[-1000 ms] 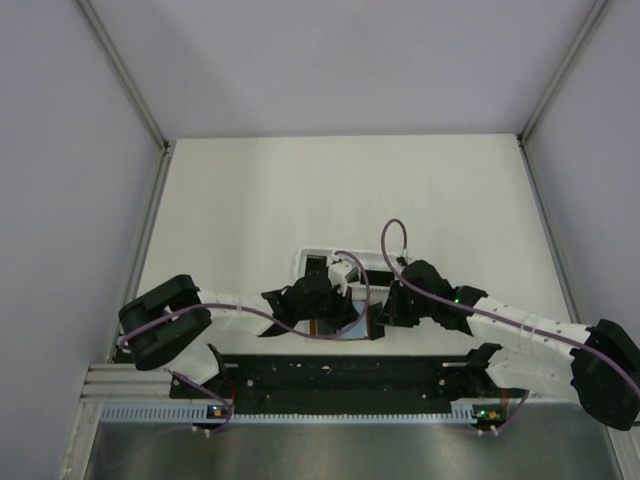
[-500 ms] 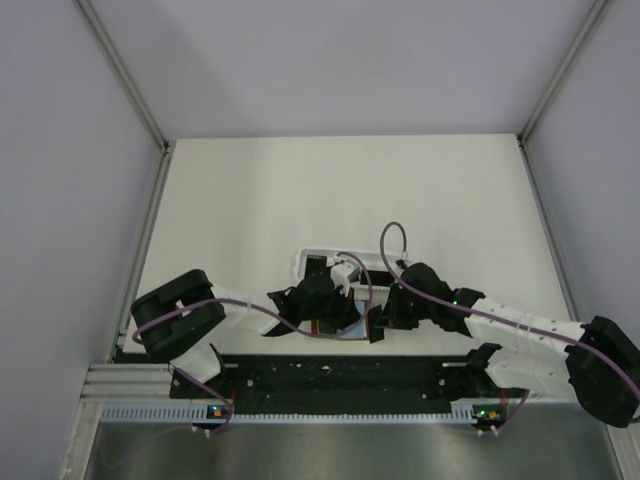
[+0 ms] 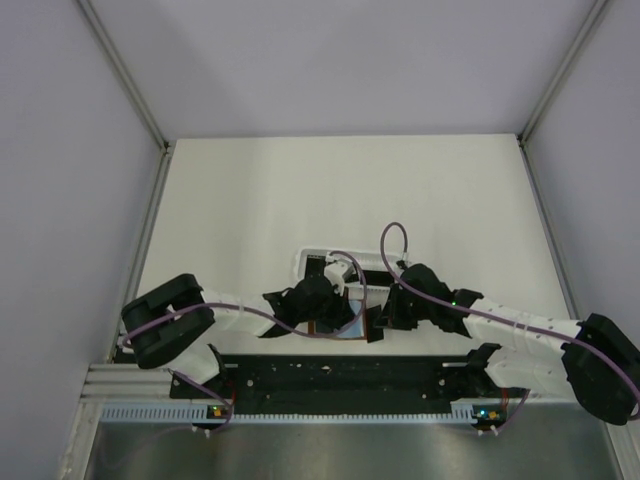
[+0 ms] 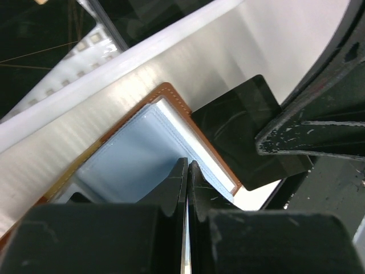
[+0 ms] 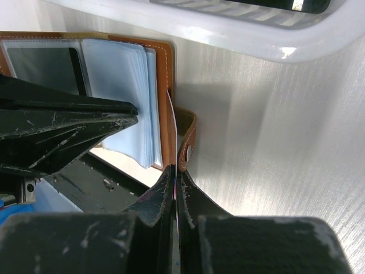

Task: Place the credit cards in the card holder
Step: Insert the credit card into the card holder.

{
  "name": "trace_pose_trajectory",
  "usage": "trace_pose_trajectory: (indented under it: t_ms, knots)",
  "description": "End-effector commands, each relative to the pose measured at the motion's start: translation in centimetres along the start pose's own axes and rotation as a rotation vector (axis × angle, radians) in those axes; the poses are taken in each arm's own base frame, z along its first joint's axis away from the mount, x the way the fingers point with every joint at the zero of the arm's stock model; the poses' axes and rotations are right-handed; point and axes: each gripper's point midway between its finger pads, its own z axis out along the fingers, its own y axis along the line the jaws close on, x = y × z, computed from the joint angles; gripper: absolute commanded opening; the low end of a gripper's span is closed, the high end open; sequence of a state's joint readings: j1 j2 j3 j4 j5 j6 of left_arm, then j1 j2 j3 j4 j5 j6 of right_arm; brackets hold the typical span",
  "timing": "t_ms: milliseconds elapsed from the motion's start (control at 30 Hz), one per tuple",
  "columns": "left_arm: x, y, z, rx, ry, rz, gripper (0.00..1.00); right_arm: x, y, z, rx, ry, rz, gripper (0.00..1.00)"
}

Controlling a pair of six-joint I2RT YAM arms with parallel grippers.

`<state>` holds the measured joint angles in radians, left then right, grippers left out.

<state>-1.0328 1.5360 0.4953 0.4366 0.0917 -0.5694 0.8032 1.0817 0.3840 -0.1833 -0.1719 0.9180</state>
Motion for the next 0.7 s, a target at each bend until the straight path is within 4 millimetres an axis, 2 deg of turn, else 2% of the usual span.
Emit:
trace_pose_trajectory:
  t_ms: [0,333,433,667]
  knots:
    - [4.1,5.2,-1.7,-0.237,0.131,0.002,0.0,0.8,-2.3,0.5,0.088,0.002,-0.001,0.0]
    - [6.4,7.5,-3.4,-0.366,0.244,0.001,0.0,0.8,-2.6,0.6,0.1,0.004,0.003,0.0]
    - [6.1,7.6,-4.1,-0.377,0.226,0.0,0.0,0.8,-2.8,0.6,0.108,0.002,0.007,0.0]
    - [7.0,7.9,-5.6,-0.398,0.248,-0.024,0.0,0.8,-2.8,0.6,0.111,0.001,0.008,0.0]
